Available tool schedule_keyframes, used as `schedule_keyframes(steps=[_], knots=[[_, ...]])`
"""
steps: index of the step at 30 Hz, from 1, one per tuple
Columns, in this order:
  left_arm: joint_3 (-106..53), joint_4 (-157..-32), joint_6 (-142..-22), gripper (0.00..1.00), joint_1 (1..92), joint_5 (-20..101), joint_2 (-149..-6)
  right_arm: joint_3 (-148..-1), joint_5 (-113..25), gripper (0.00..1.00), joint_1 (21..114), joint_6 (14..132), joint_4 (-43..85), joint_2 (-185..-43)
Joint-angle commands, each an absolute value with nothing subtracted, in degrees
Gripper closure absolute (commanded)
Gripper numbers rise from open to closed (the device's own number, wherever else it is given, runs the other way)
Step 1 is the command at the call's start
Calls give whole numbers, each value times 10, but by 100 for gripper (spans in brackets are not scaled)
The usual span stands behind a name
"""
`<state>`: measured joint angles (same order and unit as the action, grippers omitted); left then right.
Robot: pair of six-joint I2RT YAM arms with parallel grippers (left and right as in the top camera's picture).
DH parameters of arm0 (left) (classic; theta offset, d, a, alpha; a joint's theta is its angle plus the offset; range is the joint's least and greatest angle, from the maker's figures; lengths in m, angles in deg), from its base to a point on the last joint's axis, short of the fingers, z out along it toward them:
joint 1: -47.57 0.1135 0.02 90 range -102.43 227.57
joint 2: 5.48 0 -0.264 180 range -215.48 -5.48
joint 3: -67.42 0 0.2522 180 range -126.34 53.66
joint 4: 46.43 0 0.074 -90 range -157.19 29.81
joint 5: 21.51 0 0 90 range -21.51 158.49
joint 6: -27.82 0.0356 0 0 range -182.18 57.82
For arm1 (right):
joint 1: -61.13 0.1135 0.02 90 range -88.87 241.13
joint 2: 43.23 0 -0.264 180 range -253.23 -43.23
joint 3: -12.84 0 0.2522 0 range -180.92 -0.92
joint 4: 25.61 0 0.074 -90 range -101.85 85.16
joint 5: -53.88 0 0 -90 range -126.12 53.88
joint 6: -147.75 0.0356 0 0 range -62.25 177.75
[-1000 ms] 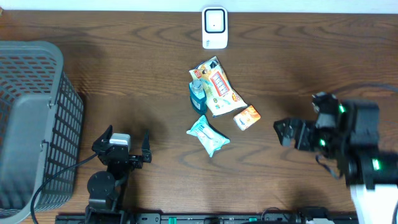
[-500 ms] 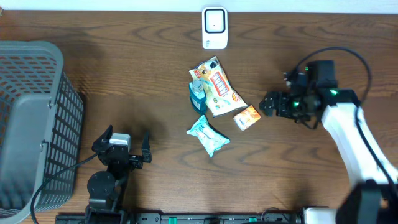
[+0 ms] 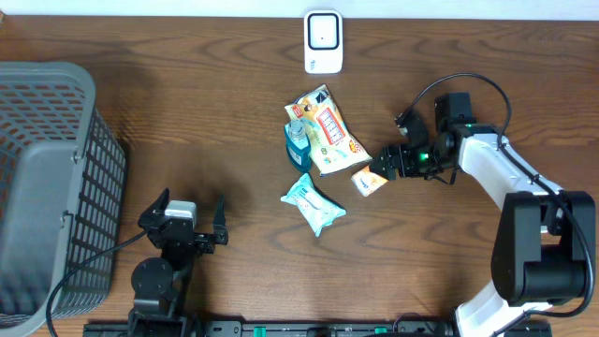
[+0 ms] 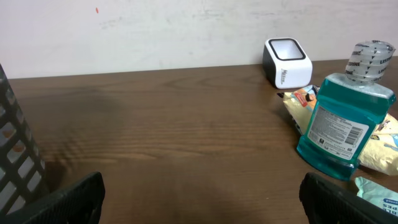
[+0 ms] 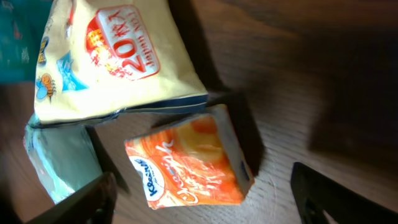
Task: Scan the item barcode
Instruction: 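Grasp the orange tissue pack with the right gripper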
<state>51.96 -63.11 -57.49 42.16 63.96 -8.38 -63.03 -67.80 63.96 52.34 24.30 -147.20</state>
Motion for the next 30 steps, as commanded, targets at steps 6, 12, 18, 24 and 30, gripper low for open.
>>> schedule_keyframes(steps=[6,12,18,24,30], knots=[[527,-653,-576,0,423,631,-83,-638,-708,38,649,434,244,-1484],[527,-653,-576,0,423,631,-83,-638,-708,40,662,396,250,-1485],[527,-653,-576,0,423,631,-83,-638,-686,43,674,373,244,-1485],[527,-653,-576,0,423,631,-83,-638,-660,43,674,368,243,-1485],[527,-653,-576,0,423,631,-83,-638,-660,45,674,358,239,-1499]])
